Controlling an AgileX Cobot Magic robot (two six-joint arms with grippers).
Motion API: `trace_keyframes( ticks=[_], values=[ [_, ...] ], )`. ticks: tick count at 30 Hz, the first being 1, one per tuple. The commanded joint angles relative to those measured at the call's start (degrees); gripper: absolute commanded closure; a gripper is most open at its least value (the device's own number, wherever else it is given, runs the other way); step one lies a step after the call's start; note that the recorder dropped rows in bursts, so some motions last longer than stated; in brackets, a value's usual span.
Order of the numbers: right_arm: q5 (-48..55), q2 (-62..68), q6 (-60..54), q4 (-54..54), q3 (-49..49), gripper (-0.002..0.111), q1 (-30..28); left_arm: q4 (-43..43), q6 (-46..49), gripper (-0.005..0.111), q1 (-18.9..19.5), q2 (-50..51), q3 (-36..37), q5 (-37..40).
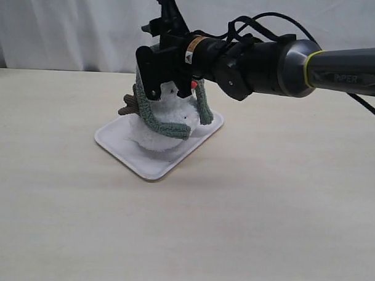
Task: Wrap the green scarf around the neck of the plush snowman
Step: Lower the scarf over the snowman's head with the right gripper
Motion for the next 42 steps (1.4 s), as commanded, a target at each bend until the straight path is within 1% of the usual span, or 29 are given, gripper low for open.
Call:
trace_keyframes(
  ticks=[1,4,8,13,14,17,20,21,23,25,27,29,36,42],
  values=[
    [-0.4,-0.1,0.3,13.3,-0.2,0.04,-0.2,0.0,0.0,0.107,-0.3,-0.1,0.1,-0.6],
    [2.2,-0.4,0.3,18.5,-0.2,0.04,-0.3,0.0,0.0,0.107,-0.3,-0.1,0.1,-0.6],
    [5.6,-1.6,1.2,18.9,-0.2,0.04,-0.3,0.0,0.0,0.107,-0.3,-0.1,0.1,-0.6],
    [7.4,-4.5,12.5,18.9,-0.2,0.04,-0.3,0.0,0.0,0.107,-0.3,-0.1,0.1,-0.6],
    [9.2,-5.7,16.8,18.9,-0.2,0.041,-0.3,0.0,0.0,0.107,-0.3,-0.1,0.1,-0.6],
    [13.5,-7.2,20.9,18.9,-0.2,0.041,-0.3,0.0,0.0,0.107,-0.3,-0.1,0.1,-0.6],
    [23.8,-8.9,21.8,18.9,-0.2,0.041,-0.4,0.0,0.0,0.107,-0.3,-0.1,0.1,-0.6],
    [24.4,-8.9,21.8,18.9,-0.2,0.041,-0.4,0.0,0.0,0.107,-0.3,-0.1,0.1,-0.6],
    [22.3,-8.9,21.8,18.9,-0.2,0.041,-0.4,0.0,0.0,0.107,-0.3,-0.1,0.1,-0.6],
    [16.7,-8.7,21.9,18.9,-0.2,0.041,-0.4,0.0,0.0,0.107,-0.3,-0.1,0.1,-0.6],
    [11.1,-8.4,24.6,18.9,-0.2,0.041,-0.4,0.0,0.0,0.107,-0.3,-0.1,0.1,-0.6],
    [7.9,-7.5,27.2,18.9,-1.0,0.041,-0.4,0.0,0.0,0.107,-0.3,-0.1,0.1,-0.6],
    [11.9,-0.4,27.7,18.9,-9.4,0.041,-0.4,0.0,0.0,0.107,-0.3,-0.1,0.1,-0.6],
    [13.3,2.8,29.3,18.9,-11.4,0.041,-0.4,0.0,0.0,0.107,-0.3,-0.1,0.1,-0.6]
  ],
)
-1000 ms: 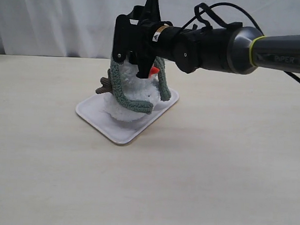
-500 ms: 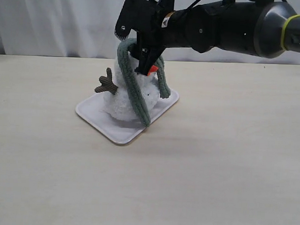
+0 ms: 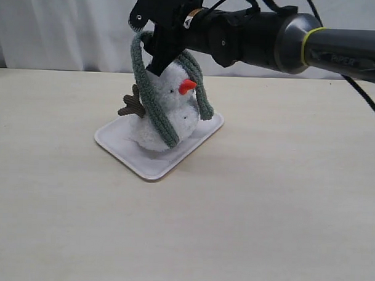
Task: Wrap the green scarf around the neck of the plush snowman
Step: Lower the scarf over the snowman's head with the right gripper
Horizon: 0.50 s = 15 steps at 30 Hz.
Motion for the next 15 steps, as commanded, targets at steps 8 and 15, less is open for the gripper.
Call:
trace_keyframes(
  ticks=[8,15],
  values=[
    [10.4,0.8,1.5,-0.6,-0.9,0.041,-1.4,0.0,0.0,0.107,-0.3,-0.1,0.1,-0.6],
    [15.2,0.6,1.6,-0.6,-0.9,0.041,-1.8,0.0,0.0,0.107,-0.3,-0.1,0.1,-0.6]
  ],
)
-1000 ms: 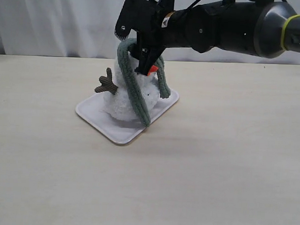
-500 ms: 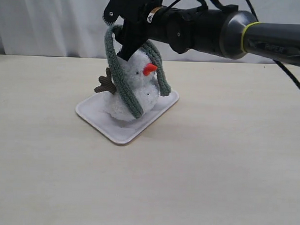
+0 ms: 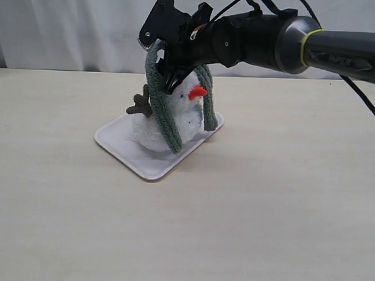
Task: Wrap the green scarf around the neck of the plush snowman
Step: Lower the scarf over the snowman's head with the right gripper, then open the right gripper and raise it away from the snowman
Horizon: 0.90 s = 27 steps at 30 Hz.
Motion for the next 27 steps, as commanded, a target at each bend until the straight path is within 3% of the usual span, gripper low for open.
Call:
trace_keyframes(
  ticks=[1,8,14,23,27],
  values=[
    [2.7,-0.7,0.4,-0.5,-0.1,0.041,-0.1,0.0,0.0,0.107,-0.3,-0.1,0.1,-0.6],
    [4.4,-3.5,8.5,-0.5,-0.3,0.041,-0.2,0.0,0.0,0.107,-0.3,-0.1,0.1,-0.6],
    [21.1,-3.5,10.5,-0.5,-6.7,0.041,-0.2,0.0,0.0,0.107,-0.3,-0.1,0.1,-0.6],
    [27.9,-4.5,17.5,-0.9,-10.2,0.041,-0.2,0.0,0.0,0.107,-0.3,-0.1,0.1,-0.6],
    [30.1,-6.7,28.4,-7.3,-10.7,0.041,-0.2,0.0,0.0,0.107,-0.3,-0.1,0.1,-0.6]
  ],
)
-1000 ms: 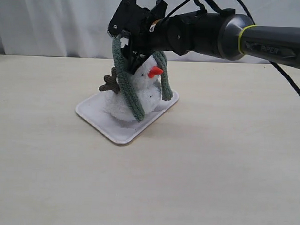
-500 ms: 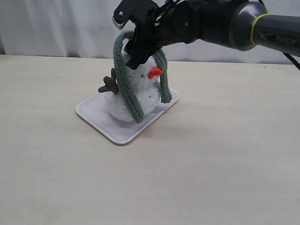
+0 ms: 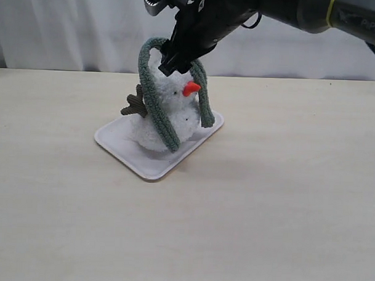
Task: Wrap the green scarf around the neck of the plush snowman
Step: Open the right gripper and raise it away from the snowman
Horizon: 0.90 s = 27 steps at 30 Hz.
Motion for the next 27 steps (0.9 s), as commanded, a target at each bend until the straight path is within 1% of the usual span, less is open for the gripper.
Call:
trace_keyframes(
  ticks=[1,3,5,7,8,11,14,15,18,20,22,25,27],
  values=[
    [3.5,-3.1,14.9,-8.4,-0.9,0.041,-0.2,0.0,0.0,0.107,-0.3,-0.1,0.1,-0.7],
    [6.6,-3.7,21.6,-14.5,-1.0,0.049,-0.2,0.0,0.0,0.107,-0.3,-0.1,0.1,-0.7],
    [10.1,-3.9,24.9,-18.1,-1.0,0.06,-0.7,0.0,0.0,0.107,-0.3,-0.1,0.1,-0.7],
    [12.7,-3.7,24.9,-16.7,-1.0,0.07,-2.2,0.0,0.0,0.107,-0.3,-0.1,0.1,-0.7],
    [13.4,-3.7,24.9,-15.0,-1.0,0.072,-3.0,0.0,0.0,0.107,-0.3,-0.1,0.1,-0.7],
    [14.7,-3.4,21.5,-3.1,-1.0,0.072,-6.8,0.0,0.0,0.107,-0.3,-0.1,0.1,-0.7],
    [15.3,-3.4,14.0,12.7,-1.0,0.066,-11.9,0.0,0.0,0.107,-0.3,-0.1,0.1,-0.7],
    [15.7,-3.4,9.8,19.4,-1.0,0.063,-13.6,0.0,0.0,0.107,-0.3,-0.1,0.1,-0.7],
    [16.0,-3.4,2.9,29.3,-0.4,0.058,-17.1,0.0,0.0,0.107,-0.3,-0.1,0.1,-0.7],
    [15.6,-3.4,0.6,31.4,0.9,0.058,-18.7,0.0,0.0,0.107,-0.3,-0.1,0.1,-0.7],
    [13.2,-3.4,1.2,31.3,3.1,0.058,-20.0,0.0,0.0,0.107,-0.3,-0.1,0.1,-0.7],
    [7.8,-3.2,7.5,31.4,8.6,0.058,-22.5,0.0,0.0,0.107,-0.3,-0.1,0.1,-0.7],
    [6.1,-2.2,10.7,31.6,11.3,0.058,-24.3,0.0,0.0,0.107,-0.3,-0.1,0.1,-0.7]
  ],
)
